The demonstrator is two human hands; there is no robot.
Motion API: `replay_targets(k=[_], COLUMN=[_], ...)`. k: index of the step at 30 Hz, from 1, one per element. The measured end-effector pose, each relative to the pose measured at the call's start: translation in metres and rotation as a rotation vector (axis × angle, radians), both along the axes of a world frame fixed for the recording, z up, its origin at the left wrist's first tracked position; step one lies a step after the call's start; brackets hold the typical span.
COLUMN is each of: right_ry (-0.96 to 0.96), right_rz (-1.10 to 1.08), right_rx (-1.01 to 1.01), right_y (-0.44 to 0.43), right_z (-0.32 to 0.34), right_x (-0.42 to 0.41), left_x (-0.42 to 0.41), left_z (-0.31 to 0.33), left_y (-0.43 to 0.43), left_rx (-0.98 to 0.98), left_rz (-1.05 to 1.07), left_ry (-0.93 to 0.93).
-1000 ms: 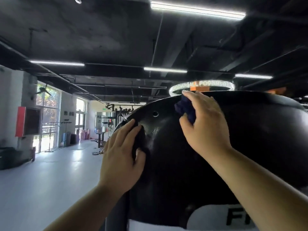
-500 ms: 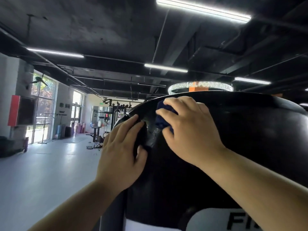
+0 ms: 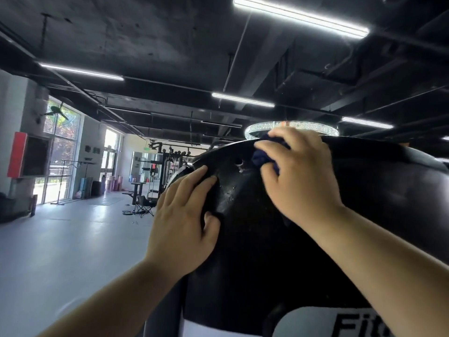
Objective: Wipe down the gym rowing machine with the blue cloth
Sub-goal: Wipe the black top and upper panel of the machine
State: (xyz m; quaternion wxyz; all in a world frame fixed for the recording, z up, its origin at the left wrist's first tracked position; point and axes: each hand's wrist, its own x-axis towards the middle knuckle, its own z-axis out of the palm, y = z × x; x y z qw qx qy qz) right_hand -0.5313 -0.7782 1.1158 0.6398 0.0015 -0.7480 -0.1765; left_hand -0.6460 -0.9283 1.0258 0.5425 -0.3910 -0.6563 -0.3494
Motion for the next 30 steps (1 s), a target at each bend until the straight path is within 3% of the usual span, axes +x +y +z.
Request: replay_targets(k=[5,11,20,30], right_ry=[-0.159,-0.105,-0.142,-0.132], right_rz=[0.041,0.013,-0.194,-0.077], right_rx=[0.134,0.083,0.242,0.178], right_y=[-0.012,-0.010,-0.016,0.010], right_z=[-0.029,-0.007,0.001,-0.017], right_x=[-0.010,-0.006,-0.009,0.015], left_x=[0.000,0.000,0.003,0.006], left_z=[0.000,-0.002,-0.001,0.002], left_y=[0.000,0.001,0.003,0.003], left_rx=[0.006,0.001,0.011,0.024], left_rz=[-0.029,-0.016,-0.015,-0.036], left_ry=[0.007,0.000,0.004,-0.011])
